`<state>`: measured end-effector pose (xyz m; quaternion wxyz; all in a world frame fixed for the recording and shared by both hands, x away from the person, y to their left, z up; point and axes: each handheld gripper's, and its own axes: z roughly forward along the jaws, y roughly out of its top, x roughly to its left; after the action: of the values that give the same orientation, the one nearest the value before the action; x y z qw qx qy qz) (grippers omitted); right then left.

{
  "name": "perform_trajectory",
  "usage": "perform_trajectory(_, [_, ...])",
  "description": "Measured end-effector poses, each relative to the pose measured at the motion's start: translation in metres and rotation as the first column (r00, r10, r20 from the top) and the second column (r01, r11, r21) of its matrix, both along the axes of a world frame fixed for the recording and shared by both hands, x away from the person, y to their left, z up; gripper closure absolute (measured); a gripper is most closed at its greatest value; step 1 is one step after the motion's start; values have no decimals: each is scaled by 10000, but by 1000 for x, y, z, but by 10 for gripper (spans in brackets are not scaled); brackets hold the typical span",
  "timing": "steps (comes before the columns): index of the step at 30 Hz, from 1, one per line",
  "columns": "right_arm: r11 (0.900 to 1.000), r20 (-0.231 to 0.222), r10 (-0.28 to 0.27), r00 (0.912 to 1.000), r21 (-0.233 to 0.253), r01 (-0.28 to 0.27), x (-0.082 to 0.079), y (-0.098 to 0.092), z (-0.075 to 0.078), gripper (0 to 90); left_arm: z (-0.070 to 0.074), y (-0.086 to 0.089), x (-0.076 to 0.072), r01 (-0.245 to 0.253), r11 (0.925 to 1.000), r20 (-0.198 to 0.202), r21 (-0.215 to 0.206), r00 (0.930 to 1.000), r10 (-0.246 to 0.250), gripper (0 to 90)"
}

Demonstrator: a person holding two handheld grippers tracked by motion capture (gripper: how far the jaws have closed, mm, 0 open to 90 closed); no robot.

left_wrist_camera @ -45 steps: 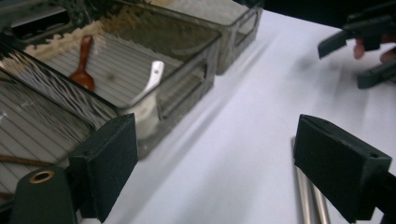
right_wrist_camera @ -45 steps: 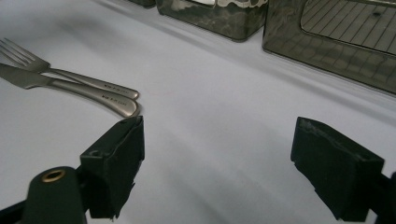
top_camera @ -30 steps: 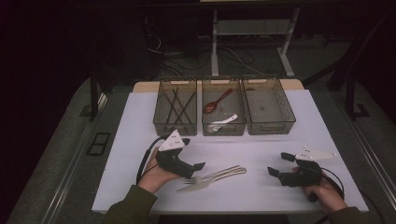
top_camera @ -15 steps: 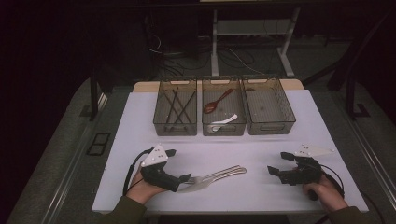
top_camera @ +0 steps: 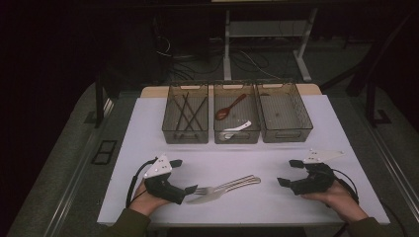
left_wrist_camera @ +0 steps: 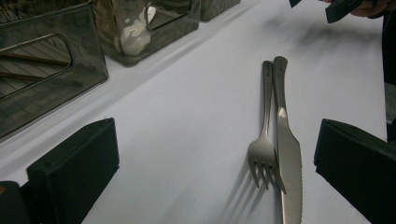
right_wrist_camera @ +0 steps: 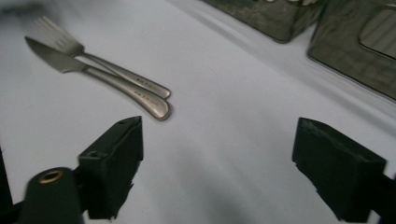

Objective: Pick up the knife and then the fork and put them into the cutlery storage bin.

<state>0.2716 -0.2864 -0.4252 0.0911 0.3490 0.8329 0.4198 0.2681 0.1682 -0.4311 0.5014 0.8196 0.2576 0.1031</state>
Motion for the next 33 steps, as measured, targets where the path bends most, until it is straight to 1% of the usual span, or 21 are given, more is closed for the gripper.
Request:
perform_trajectory(2, [9988, -31, 487, 9988, -59, -487, 4, 3, 2, 135, -1, 0, 1, -2, 10000, -54, -32, 10000, 2, 0])
perform_trajectory(4, [9964, -106, 846, 9964, -34, -847, 8, 6, 4, 136, -1, 0, 2, -17, 10000, -100, -43, 9999, 16, 0])
perform_trajectory(7, [9935, -152, 1130, 9935, -136, -1132, 13, 13, 7, 144, -2, 1, 3, -45, 10000, -147, -76, 9999, 44, 0])
perform_trajectory(9, [9902, -203, 1375, 9903, -235, -1380, 17, 18, 9, 168, -2, 2, 3, -65, 9999, -192, -78, 9998, 64, 0])
perform_trajectory(11, [9848, -189, 1697, 9853, -331, -1703, 19, 24, 10, 201, -2, 3, 3, -94, 9999, -182, -85, 9998, 92, 0])
perform_trajectory(13, [9779, -270, 2028, 9788, -455, -2039, 22, 30, 12, 238, -1, 3, 3, -92, 9999, -165, -83, 9998, 91, 0])
perform_trajectory(18, [9610, -406, 2654, 9633, -690, -2676, 26, 45, 18, 303, -2, 2, 2, -59, 10000, -215, -57, 9998, 58, 0])
perform_trajectory(21, [9532, -485, 2877, 9565, -831, -2909, 28, 52, 20, 339, -2, 2, 2, -65, 9999, -238, -84, 9997, 63, 0])
perform_trajectory(24, [9447, -489, 3028, 9518, -1164, -3065, 29, 60, 23, 356, -1, 2, 2, -21, 10000, -226, -80, 9997, 19, 0])
perform_trajectory(27, [9314, -441, 3306, 9428, -1461, -3334, 31, 68, 25, 385, -1, 2, 1, 14, 10000, -226, -64, 9997, -15, 0])
perform_trajectory(30, [9109, -351, 3691, 9287, -1848, -3690, 34, 77, 28, 415, -1, 2, 1, 31, 10000, -241, -60, 9997, -32, 0])
perform_trajectory(31, [9072, -393, 3766, 9255, -1867, -3770, 34, 81, 28, 428, -1, 2, 1, 28, 10000, -255, -79, 9997, -30, 0])
perform_trajectory(33, [8910, -485, 4037, 9136, -2058, -4047, 34, 88, 29, 456, -1, 2, 1, 22, 10000, -267, -96, 9996, -25, 0])
